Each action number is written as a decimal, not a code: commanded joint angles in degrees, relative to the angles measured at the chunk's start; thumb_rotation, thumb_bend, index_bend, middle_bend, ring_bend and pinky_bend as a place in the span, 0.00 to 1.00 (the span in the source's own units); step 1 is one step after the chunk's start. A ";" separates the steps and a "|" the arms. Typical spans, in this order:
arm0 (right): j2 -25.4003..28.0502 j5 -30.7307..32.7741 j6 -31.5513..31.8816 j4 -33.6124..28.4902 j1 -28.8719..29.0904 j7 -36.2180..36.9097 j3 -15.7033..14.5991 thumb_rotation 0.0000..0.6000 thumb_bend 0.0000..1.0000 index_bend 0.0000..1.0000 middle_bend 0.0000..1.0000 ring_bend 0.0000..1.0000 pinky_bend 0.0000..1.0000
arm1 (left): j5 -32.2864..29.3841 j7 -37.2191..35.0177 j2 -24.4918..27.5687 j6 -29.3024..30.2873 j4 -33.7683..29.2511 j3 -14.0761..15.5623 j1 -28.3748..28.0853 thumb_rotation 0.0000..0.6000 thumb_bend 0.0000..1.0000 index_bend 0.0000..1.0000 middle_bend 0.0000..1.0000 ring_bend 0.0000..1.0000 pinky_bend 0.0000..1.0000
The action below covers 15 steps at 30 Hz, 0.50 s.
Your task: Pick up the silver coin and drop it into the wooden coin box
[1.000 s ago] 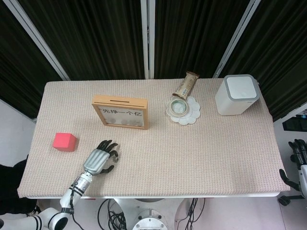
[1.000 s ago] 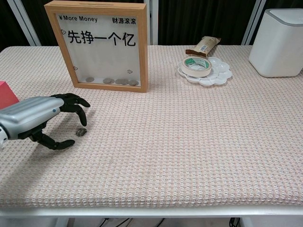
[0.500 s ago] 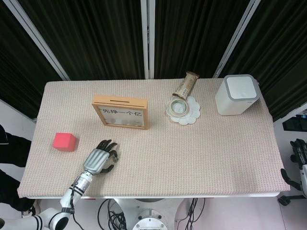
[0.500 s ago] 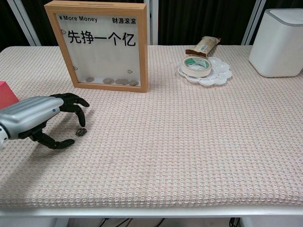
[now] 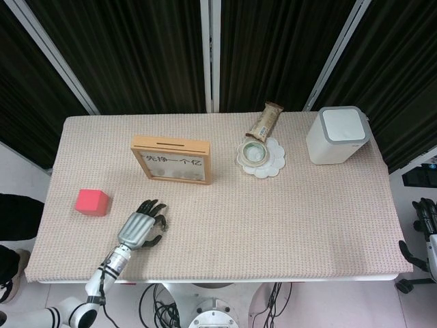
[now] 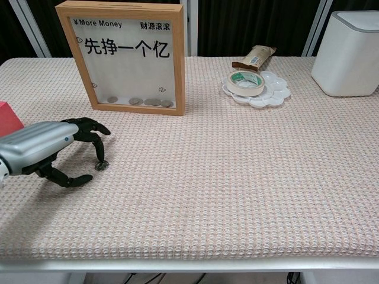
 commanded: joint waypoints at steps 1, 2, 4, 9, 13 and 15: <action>-0.02 0.04 -0.02 0.05 -0.03 0.00 -0.01 1.00 0.28 0.00 0.00 0.00 0.00 | -0.06 -0.11 -0.12 -0.02 0.20 0.05 -0.01 1.00 0.30 0.42 0.12 0.00 0.09; -0.02 0.08 -0.04 0.06 -0.05 0.04 -0.02 1.00 0.28 0.00 0.00 0.00 0.00 | -0.10 -0.22 -0.21 -0.04 0.35 0.08 -0.02 1.00 0.30 0.42 0.12 0.00 0.09; -0.01 0.11 -0.09 0.09 -0.06 0.07 -0.03 1.00 0.28 0.00 0.00 0.00 0.00 | -0.08 -0.41 -0.40 -0.05 0.63 0.10 -0.06 1.00 0.30 0.42 0.12 0.00 0.09; 0.01 0.20 -0.27 0.11 -0.02 0.14 -0.02 1.00 0.28 0.00 0.00 0.00 0.00 | 0.21 -1.04 -1.11 -0.04 1.46 0.08 -0.36 1.00 0.30 0.43 0.13 0.00 0.09; 0.07 0.45 -0.50 0.29 -0.04 0.33 0.00 1.00 0.28 0.00 0.00 0.00 0.00 | 0.50 -1.58 -1.84 0.09 2.33 -0.15 -0.71 1.00 0.30 0.45 0.13 0.00 0.09; 0.09 0.61 -0.57 0.45 -0.11 0.48 0.00 1.00 0.28 0.00 0.00 0.00 0.00 | 0.59 -1.67 -2.23 0.14 2.84 -0.27 -0.89 1.00 0.30 0.45 0.14 0.00 0.09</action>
